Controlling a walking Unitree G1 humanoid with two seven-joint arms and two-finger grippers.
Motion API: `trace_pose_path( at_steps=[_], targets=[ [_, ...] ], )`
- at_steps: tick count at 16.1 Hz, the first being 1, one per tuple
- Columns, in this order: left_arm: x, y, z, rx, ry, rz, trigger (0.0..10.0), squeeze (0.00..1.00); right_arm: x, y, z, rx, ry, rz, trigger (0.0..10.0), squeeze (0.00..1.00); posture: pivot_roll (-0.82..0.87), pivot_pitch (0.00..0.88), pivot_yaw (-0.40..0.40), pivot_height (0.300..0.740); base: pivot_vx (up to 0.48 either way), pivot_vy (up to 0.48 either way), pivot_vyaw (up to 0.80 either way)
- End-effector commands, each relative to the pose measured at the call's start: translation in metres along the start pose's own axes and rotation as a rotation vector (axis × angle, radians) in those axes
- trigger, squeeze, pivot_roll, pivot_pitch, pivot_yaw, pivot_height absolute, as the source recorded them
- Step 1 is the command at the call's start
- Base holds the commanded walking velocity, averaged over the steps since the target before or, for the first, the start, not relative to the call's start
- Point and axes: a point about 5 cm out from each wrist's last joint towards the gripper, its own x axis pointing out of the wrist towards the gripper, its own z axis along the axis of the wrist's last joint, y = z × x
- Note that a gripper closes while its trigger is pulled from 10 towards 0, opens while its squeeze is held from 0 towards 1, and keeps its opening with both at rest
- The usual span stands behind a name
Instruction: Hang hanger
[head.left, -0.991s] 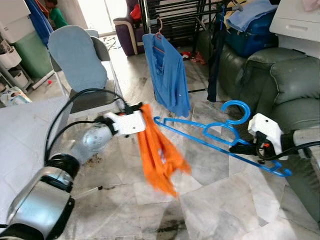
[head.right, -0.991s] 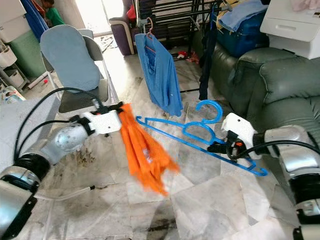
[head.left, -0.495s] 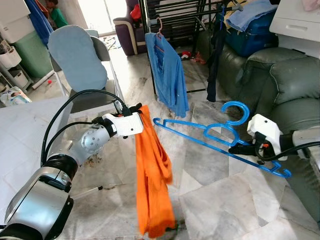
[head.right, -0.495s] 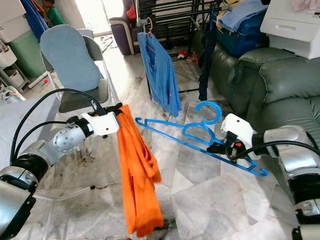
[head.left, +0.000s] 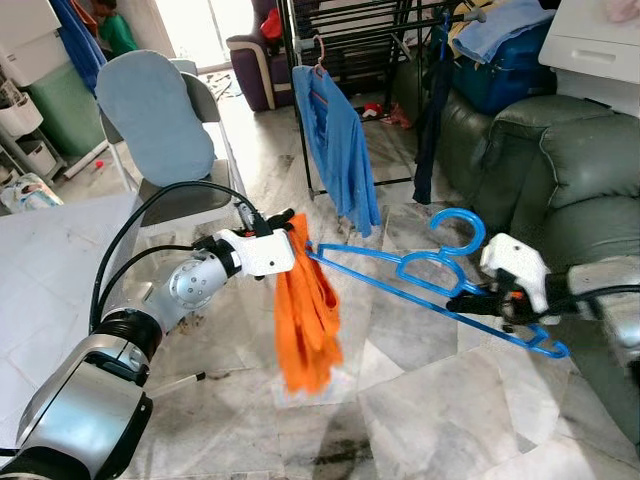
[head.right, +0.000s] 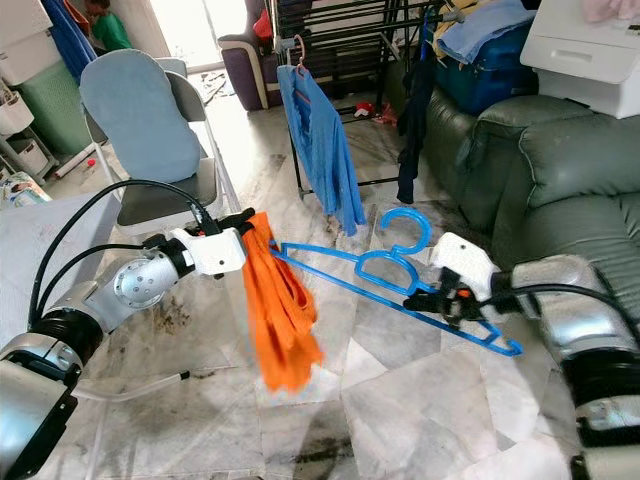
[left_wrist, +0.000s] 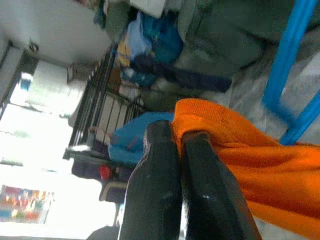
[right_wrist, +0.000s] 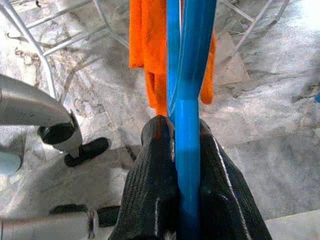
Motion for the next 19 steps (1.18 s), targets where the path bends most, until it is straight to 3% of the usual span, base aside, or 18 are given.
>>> trace_pose_path(
  at_steps=[1, 5, 7, 10, 12, 14, 17, 18, 19],
  targets=[
    [0.003, 0.012, 0.008, 0.008, -0.053, 0.043, 10.0, 0.0, 0.005, -0.003, 0.01, -0.048, -0.007, -0.012, 10.0, 0.0, -0.07, 0.0, 0.14, 0.74, 0.0, 0.0, 0.0],
    [0.007, 0.019, 0.026, -0.007, -0.168, 0.087, 10.0, 0.0, 0.021, -0.009, 0.007, 0.009, -0.028, -0.115, 10.0, 0.0, -0.06, 0.0, 0.133, 0.74, 0.0, 0.0, 0.0],
    [0.002, 0.015, 0.034, -0.026, -0.209, 0.097, 10.0, 0.0, 0.025, -0.017, -0.005, 0.12, -0.015, -0.234, 10.0, 0.0, -0.06, 0.0, 0.12, 0.74, 0.0, 0.0, 0.0],
    [-0.002, 0.013, 0.03, -0.044, -0.189, 0.113, 10.0, 0.0, 0.024, -0.019, -0.011, 0.178, -0.011, -0.264, 10.0, 0.0, -0.06, 0.0, 0.115, 0.74, 0.0, 0.0, 0.0],
    [-0.006, 0.015, 0.03, -0.065, -0.179, 0.145, 10.0, 0.0, 0.023, -0.024, -0.017, 0.272, -0.02, -0.342, 10.0, 0.0, -0.06, 0.0, 0.109, 0.74, 0.0, 0.0, 0.0],
    [-0.006, 0.015, 0.031, -0.066, -0.182, 0.15, 10.0, 0.0, 0.023, -0.025, -0.018, 0.292, -0.024, -0.361, 10.0, 0.0, -0.06, 0.0, 0.106, 0.74, 0.0, 0.0, 0.0],
    [-0.006, 0.015, 0.038, -0.086, -0.187, 0.183, 10.0, 0.0, 0.027, -0.027, -0.025, 0.453, -0.065, -0.426, 10.0, 0.0, -0.07, 0.0, 0.098, 0.74, 0.0, 0.0, 0.0],
    [-0.006, 0.015, 0.041, -0.109, -0.191, 0.194, 10.0, 0.0, 0.028, -0.03, -0.023, 0.506, -0.105, -0.464, 10.0, 0.0, -0.07, 0.0, 0.097, 0.74, 0.0, 0.0, 0.0],
    [-0.006, 0.01, 0.046, -0.155, -0.204, 0.198, 10.0, 0.0, 0.029, -0.036, -0.015, 0.622, -0.207, -0.531, 10.0, 0.0, -0.07, 0.0, 0.097, 0.74, 0.0, 0.0, 0.0]
  ],
)
